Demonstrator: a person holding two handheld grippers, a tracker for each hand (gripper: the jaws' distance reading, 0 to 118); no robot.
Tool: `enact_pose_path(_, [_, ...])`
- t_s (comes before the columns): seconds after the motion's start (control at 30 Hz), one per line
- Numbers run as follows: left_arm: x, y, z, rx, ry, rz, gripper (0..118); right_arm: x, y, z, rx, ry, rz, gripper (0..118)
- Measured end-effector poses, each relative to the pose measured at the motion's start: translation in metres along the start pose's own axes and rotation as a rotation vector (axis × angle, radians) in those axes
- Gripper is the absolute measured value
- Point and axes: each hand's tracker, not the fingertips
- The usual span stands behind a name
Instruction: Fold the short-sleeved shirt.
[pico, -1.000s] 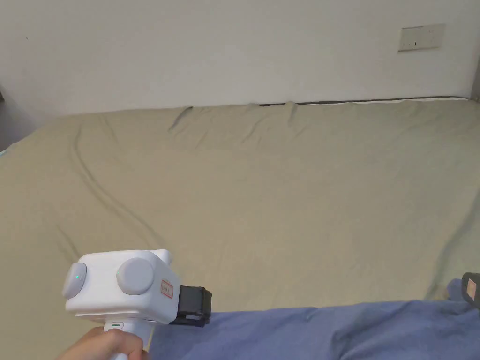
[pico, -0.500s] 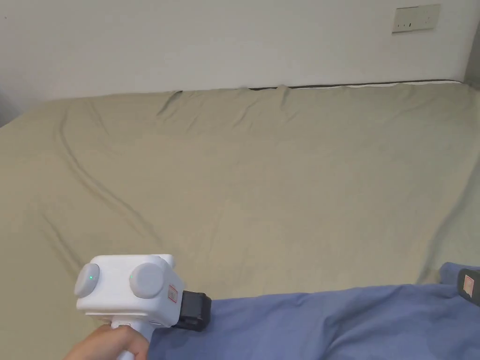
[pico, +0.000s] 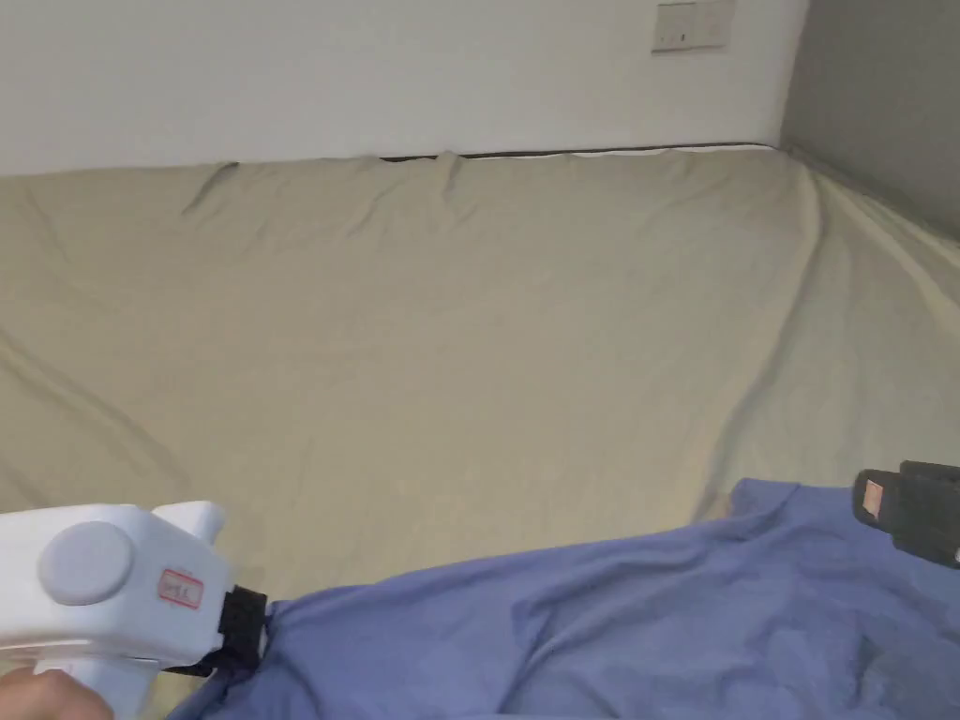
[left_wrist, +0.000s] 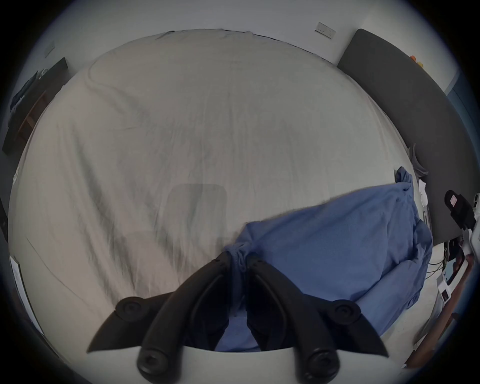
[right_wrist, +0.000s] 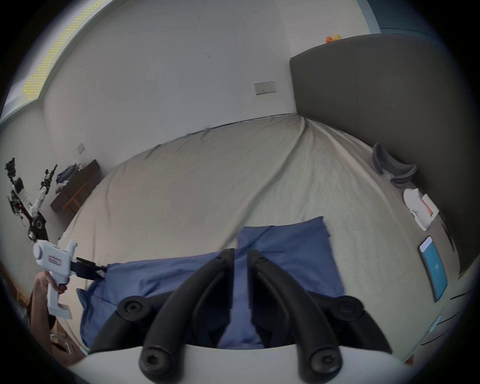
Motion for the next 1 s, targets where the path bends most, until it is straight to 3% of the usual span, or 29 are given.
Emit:
enact_pose_path(0.03, [0.001, 0.0, 0.004, -0.002, -0.008, 0.007, 10, 0.006, 0.003, -0.003, -0.018, -0.022, 0.003, 51])
enact_pose_path(0.07, [0.0, 0.0, 0.006, 0.005, -0.016, 0.023, 10, 0.01, 0.007, -0.008, -0.056, -0.043, 0.002, 85])
enact_pose_path(0.1, [-0.001, 0.0, 0.007, 0.011, -0.031, 0.036, 10, 0.016, 0.012, -0.017, -0.124, -0.054, 0.003, 107])
enact_pose_path(0.3, [0.002, 0.0, 0.003, 0.003, -0.016, 0.018, 10, 0.041, 0.017, -0.096, -0.295, -0.171, 0.092, 106])
enact_pose_path(0.5, [-0.009, 0.003, -0.004, 0.0, -0.022, 0.032, 10, 0.058, 0.011, -0.151, -0.395, -0.18, 0.065, 106])
enact_pose_path(0.53, [-0.008, 0.003, -0.005, 0.0, -0.017, 0.03, 10, 0.058, 0.009, -0.156, -0.408, -0.183, 0.062, 105])
enact_pose_path(0.6, [-0.006, 0.002, -0.005, 0.002, -0.007, 0.025, 10, 0.055, 0.001, -0.164, -0.423, -0.193, 0.077, 91])
enact_pose_path(0.63, [-0.006, 0.002, -0.004, 0.002, -0.005, 0.024, 10, 0.049, 0.0, -0.159, -0.386, -0.23, 0.121, 89])
enact_pose_path(0.67, [-0.006, 0.002, -0.004, 0.003, -0.004, 0.018, 10, 0.045, 0.002, -0.153, -0.376, -0.198, 0.112, 74])
enact_pose_path(0.7, [-0.009, 0.007, -0.008, 0.002, -0.003, 0.015, 10, 0.044, 0.004, -0.151, -0.356, -0.131, 0.106, 33])
enact_pose_path(0.73, [-0.01, 0.009, -0.009, -0.001, -0.003, 0.016, 10, 0.044, 0.004, -0.15, -0.32, -0.125, 0.097, 5])
enact_pose_path(0.8, [-0.012, 0.011, -0.009, -0.001, -0.005, 0.024, 10, 0.037, 0.002, -0.146, -0.293, -0.169, 0.096, 5])
enact_pose_path(0.9, [-0.012, 0.004, 0.004, 0.022, -0.031, 0.032, 10, 0.027, 0.0, -0.121, -0.256, -0.133, 0.115, 5])
enact_pose_path(1.0, [-0.005, -0.009, 0.037, 0.065, -0.037, 0.036, 10, 0.023, 0.001, -0.074, -0.199, -0.052, -0.02, 5])
